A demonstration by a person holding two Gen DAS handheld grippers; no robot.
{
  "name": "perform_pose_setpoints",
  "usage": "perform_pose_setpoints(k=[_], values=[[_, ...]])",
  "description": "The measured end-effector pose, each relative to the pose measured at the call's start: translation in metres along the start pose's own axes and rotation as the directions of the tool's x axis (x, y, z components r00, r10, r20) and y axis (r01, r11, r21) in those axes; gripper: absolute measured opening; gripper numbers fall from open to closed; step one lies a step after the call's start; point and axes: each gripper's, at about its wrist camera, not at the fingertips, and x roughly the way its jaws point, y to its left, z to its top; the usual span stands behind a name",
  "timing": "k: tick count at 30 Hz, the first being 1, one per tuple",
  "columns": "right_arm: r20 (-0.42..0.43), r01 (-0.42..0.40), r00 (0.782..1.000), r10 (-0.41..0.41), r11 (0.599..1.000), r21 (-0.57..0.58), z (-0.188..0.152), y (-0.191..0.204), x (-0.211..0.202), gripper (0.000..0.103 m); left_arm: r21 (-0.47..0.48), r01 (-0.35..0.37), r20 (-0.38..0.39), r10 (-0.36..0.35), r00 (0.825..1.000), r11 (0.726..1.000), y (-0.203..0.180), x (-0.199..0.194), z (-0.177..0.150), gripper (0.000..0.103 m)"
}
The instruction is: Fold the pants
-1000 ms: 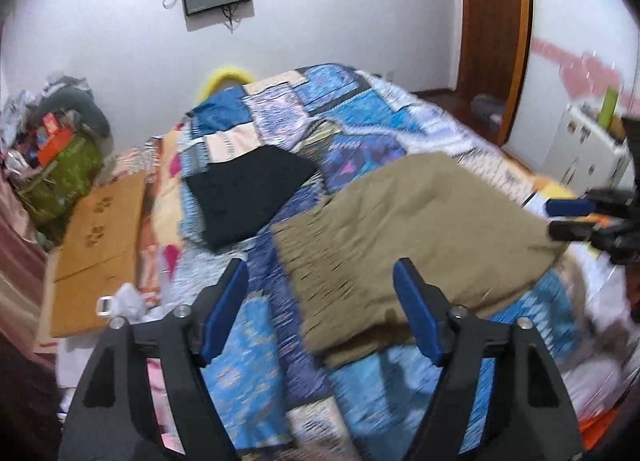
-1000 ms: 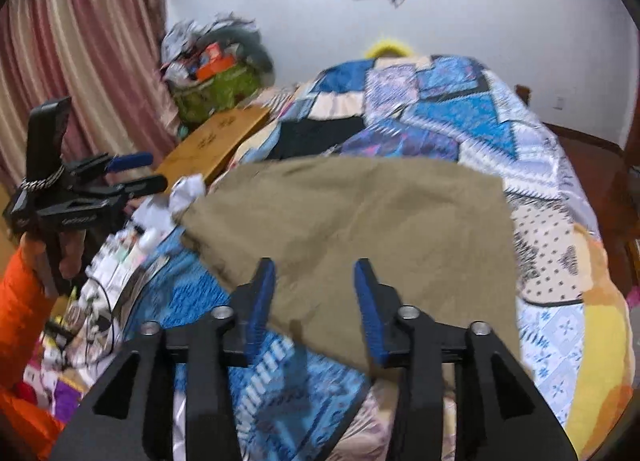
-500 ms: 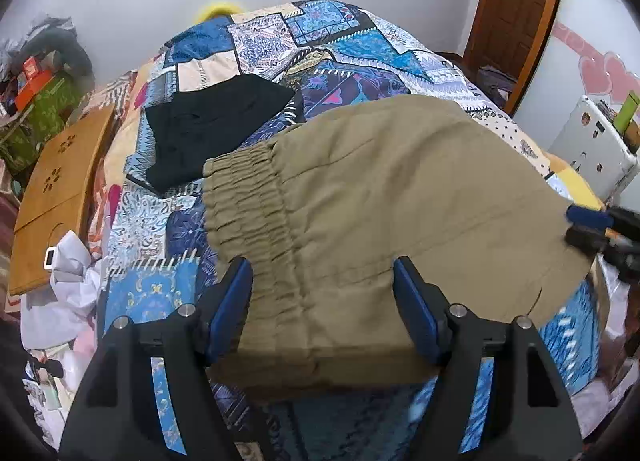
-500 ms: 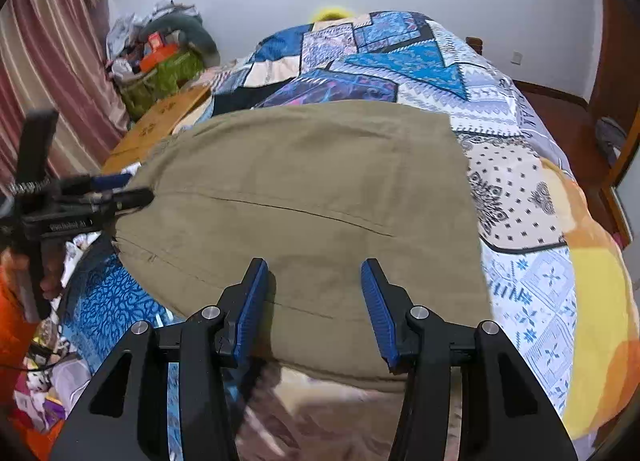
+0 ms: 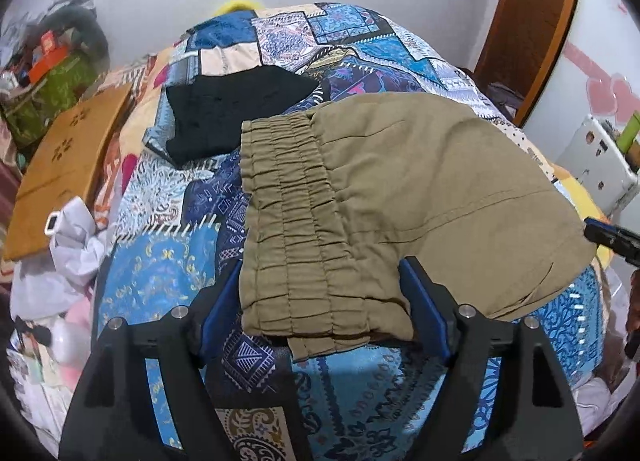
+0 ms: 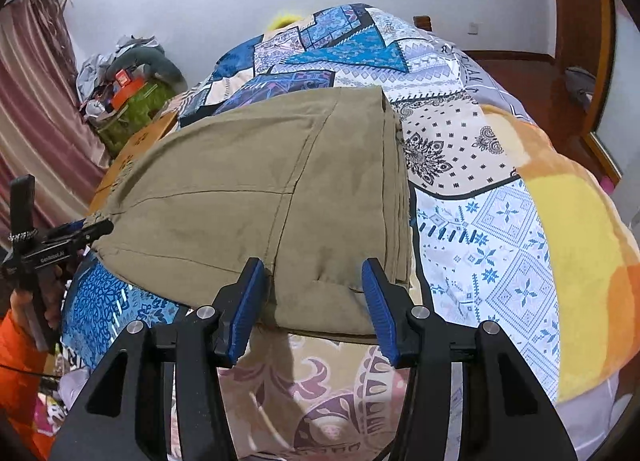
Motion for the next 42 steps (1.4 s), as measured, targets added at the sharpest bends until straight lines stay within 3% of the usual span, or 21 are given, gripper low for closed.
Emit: perform_pose_setpoints(k=[5, 11, 19, 25, 30, 35, 40, 41, 42], values=[[-0.059, -0.002, 0.998, 0.000, 1.000, -0.028, 0.019, 0.000, -0.002, 0.048, 0.025, 0.015, -0.022, -0.015, 1.000, 1.000, 0.000, -0.011, 0.018, 0.079], [0.012, 0.015, 1.000, -0.014, 0.996, -0.083, 0.055, -0.002, -0.016, 0.049, 0.020, -0.047, 0.034, 0.046, 0.998, 0.999, 0.016, -0.022, 0.054, 0.079], [0.080, 0.027, 0.997, -0.018, 0.994, -0.104, 0.112, -0.012, 0.005, 0.053, -0.091, -0.073, 0.009, 0.074, 0.997, 0.993, 0.050, 0.013, 0.104, 0.079], [0.043, 0.036, 0.999, -0.031, 0.993, -0.116, 0.154, -0.030, 0.056, 0.055, -0.134, -0.039, -0.088, 0.027, 0.996, 0.990, 0.060, 0.058, 0.124, 0.079], [-0.026, 0.047, 0.998, -0.050, 0.993, -0.106, 0.178, -0.050, 0.110, 0.055, -0.148, 0.018, -0.172, -0.043, 0.984, 0.989, 0.059, 0.088, 0.118, 0.079], [-0.091, 0.064, 0.993, -0.073, 0.994, -0.091, 0.194, -0.067, 0.162, 0.054, -0.163, 0.026, -0.172, -0.055, 0.984, 0.986, 0.062, 0.097, 0.112, 0.090], [-0.151, 0.048, 0.987, -0.053, 0.998, -0.039, 0.204, -0.082, 0.202, 0.054, -0.203, 0.072, -0.163, -0.107, 0.981, 0.977, 0.070, 0.101, 0.109, 0.091], [-0.156, 0.033, 0.987, -0.036, 0.999, -0.024, 0.205, -0.084, 0.206, 0.051, -0.193, 0.072, -0.158, -0.103, 0.982, 0.979, 0.069, 0.102, 0.108, 0.091], [-0.173, 0.008, 0.985, -0.010, 1.000, -0.010, 0.206, -0.086, 0.210, 0.040, -0.177, 0.065, -0.151, -0.092, 0.984, 0.982, 0.067, 0.102, 0.107, 0.089]])
